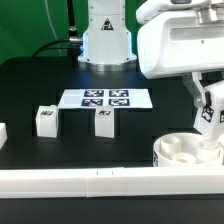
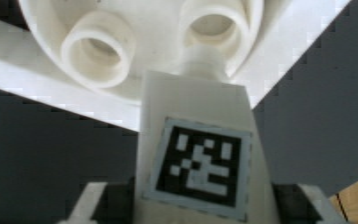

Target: Assemble stool

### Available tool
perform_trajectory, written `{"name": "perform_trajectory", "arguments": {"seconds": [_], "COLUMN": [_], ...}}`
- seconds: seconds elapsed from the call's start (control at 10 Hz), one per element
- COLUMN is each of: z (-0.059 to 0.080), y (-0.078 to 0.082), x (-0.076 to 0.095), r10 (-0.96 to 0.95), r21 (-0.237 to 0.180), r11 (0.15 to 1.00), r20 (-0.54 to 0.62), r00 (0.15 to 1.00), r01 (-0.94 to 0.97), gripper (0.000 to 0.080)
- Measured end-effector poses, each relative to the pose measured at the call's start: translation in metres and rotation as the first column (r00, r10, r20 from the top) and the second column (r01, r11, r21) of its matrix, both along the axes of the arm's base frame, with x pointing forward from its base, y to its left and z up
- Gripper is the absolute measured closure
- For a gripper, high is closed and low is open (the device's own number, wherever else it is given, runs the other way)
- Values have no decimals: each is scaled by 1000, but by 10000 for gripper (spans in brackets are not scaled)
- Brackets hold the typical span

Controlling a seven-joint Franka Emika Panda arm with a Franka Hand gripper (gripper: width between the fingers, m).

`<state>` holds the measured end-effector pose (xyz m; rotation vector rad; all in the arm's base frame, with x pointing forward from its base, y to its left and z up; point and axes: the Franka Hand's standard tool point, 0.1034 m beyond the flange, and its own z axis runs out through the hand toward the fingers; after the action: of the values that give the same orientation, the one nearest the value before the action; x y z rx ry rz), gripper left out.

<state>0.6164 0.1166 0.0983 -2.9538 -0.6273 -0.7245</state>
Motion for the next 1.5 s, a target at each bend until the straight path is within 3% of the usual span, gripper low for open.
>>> {"name": "perform_trajectory", "arguments": {"seconds": [1.0, 1.5], "z": [-17, -17], "y": [5, 4], "x": [-13, -9], "r10": [2, -2], "r21": [1, 6], "r11": [1000, 1000], "r20": [-34, 4], "r00": [999, 1000], "r01": [-2, 2], "gripper": [475, 475]}}
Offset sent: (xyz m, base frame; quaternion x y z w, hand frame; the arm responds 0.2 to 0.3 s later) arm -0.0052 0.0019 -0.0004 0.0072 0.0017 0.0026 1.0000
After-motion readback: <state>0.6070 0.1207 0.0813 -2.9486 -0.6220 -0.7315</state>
